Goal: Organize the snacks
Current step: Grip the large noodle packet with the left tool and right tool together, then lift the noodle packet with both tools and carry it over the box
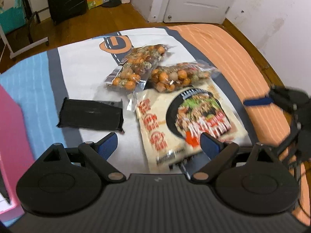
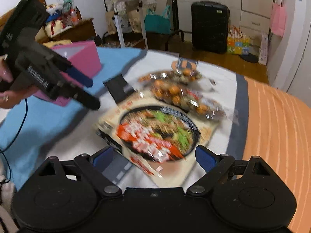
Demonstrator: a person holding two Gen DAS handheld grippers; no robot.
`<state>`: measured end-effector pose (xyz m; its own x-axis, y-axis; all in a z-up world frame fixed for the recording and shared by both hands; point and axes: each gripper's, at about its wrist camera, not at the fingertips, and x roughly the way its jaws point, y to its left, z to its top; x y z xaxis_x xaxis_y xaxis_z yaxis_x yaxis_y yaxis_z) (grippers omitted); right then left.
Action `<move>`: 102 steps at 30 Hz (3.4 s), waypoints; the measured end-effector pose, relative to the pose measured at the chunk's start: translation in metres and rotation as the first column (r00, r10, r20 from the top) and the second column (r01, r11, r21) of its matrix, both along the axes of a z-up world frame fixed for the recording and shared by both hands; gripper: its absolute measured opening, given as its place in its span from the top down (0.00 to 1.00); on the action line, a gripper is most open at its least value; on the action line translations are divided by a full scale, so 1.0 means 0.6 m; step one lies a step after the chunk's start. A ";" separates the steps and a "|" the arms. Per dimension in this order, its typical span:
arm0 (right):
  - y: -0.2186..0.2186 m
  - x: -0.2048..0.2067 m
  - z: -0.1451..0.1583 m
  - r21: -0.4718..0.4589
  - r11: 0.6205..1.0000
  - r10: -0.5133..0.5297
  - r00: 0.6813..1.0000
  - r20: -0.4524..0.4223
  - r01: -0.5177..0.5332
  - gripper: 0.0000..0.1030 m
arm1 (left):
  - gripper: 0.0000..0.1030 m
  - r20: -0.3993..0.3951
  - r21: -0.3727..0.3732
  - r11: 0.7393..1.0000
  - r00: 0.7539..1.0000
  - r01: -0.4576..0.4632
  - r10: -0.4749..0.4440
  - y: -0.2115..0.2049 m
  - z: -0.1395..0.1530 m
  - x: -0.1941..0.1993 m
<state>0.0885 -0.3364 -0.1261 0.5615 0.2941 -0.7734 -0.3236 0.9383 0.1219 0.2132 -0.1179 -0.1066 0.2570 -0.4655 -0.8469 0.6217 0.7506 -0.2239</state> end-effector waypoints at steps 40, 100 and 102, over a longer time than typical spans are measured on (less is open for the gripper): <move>0.084 -0.025 -0.060 -0.135 0.990 0.058 0.997 0.054 -0.050 0.17 | 0.40 -0.238 -0.083 0.990 0.967 -0.116 0.094 -0.022 -0.050 -0.037; 0.585 0.262 0.051 -0.210 0.850 0.498 0.867 0.028 -0.482 0.20 | 0.38 -0.049 -0.032 0.835 0.835 -0.549 0.548 0.508 0.069 0.101; 0.603 0.262 0.042 -0.244 0.840 0.502 0.865 0.011 -0.484 0.21 | 0.38 -0.080 -0.031 0.823 0.822 -0.567 0.563 0.522 0.053 0.105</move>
<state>0.2454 0.0254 -0.1009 0.4451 0.3701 -0.8154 -0.7503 0.6512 -0.1139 0.2763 0.1953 -0.0749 0.4340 -0.2983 -0.8501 0.0748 0.9523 -0.2960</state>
